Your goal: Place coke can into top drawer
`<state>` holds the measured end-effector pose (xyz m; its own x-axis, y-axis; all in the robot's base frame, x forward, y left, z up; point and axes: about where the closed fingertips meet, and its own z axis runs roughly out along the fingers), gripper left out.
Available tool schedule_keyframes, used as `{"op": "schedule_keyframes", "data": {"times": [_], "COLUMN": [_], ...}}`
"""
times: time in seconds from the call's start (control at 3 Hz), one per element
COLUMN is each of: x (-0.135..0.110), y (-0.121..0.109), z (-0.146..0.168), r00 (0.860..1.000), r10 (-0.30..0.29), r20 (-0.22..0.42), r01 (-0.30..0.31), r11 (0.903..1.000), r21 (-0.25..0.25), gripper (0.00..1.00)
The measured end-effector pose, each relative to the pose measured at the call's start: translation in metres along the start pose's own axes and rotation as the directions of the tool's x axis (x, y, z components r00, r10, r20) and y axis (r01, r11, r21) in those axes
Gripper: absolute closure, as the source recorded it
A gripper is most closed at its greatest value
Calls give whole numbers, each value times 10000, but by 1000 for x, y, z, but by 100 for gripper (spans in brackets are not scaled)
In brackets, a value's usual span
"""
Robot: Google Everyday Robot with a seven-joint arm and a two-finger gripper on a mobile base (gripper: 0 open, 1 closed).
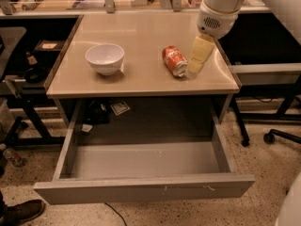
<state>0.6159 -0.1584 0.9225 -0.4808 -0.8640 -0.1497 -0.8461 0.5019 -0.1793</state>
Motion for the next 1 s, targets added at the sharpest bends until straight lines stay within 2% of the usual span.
{"op": "schedule_keyframes", "data": {"times": [0.33,0.67,1.0], "x": [-3,-8,-23], "y": [-2,5,6], "z": [1,2,14], "r00": [9999,9992,9941], "r10": [-19,329,1076], "r20": [115,240,140], "r01": [18,-337,-1081], "r11": [10000,9988,9935], "r21": [80,353,352], "gripper": [0,0,0]}}
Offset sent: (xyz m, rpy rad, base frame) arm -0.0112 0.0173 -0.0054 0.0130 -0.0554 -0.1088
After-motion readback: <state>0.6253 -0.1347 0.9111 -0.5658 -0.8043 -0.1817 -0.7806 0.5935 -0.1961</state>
